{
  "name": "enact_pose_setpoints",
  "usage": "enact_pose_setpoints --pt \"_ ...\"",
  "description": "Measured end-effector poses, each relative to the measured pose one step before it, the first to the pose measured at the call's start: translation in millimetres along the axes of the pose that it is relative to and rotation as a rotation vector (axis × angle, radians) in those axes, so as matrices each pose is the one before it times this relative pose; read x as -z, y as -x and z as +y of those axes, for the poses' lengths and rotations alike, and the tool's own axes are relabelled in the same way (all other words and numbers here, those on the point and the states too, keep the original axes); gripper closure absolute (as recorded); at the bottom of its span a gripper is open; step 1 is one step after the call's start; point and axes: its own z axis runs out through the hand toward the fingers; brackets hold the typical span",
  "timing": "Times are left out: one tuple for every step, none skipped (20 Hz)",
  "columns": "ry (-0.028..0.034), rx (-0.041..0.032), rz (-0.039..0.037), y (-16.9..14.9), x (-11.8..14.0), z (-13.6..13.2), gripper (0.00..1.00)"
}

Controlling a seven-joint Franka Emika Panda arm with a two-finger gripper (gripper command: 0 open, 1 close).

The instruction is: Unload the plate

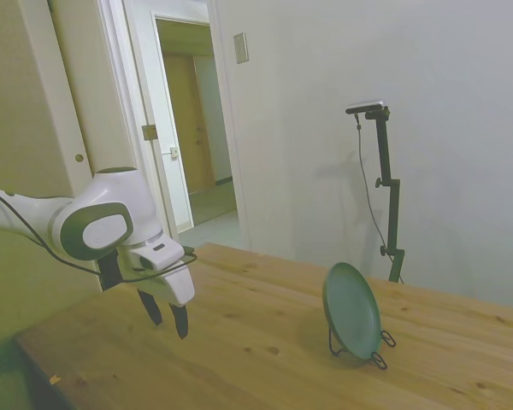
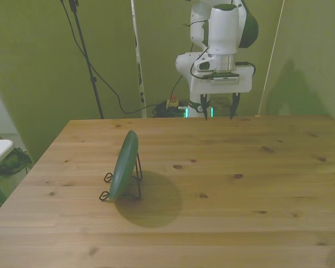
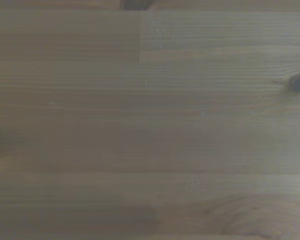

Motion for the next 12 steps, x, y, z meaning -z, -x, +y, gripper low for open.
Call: enact_pose_setpoints --pt "0.00066 0.00001 -0.00081 -0.12 -0.46 -0.13 0.00" --pt "0.00012 -0.00134 -0.00106 -0.40 -0.39 0.19 0.00" --pt "-0.00520 -0.00972 0.00105 -3.58 1.29 1.80 0.00" --pt "-0.01265 -0.01876 0.00525 -8.67 5.59 2.89 0.00" --pt "-0.01664 -0.02295 0.00874 -11.29 7.89 2.46 0.00" --pt "-0.02068 -0.02605 0.01100 -13.98 10.08 2.09 0.00" --pt "-0.02316 -0.02460 0.01047 -13.79 10.89 0.08 0.00" --pt "-0.02441 -0.02366 0.00675 -13.03 10.81 -2.29 0.00" --pt "-0.02313 -0.02079 0.00692 -12.57 10.45 -3.40 0.00" --pt "-0.02061 -0.02118 0.00367 -13.39 9.84 -4.89 0.00" --pt "-0.01112 -0.01590 0.00067 -12.27 7.93 -5.69 0.00" --pt "-0.00859 -0.01520 0.00234 -13.34 6.98 -6.17 0.00"
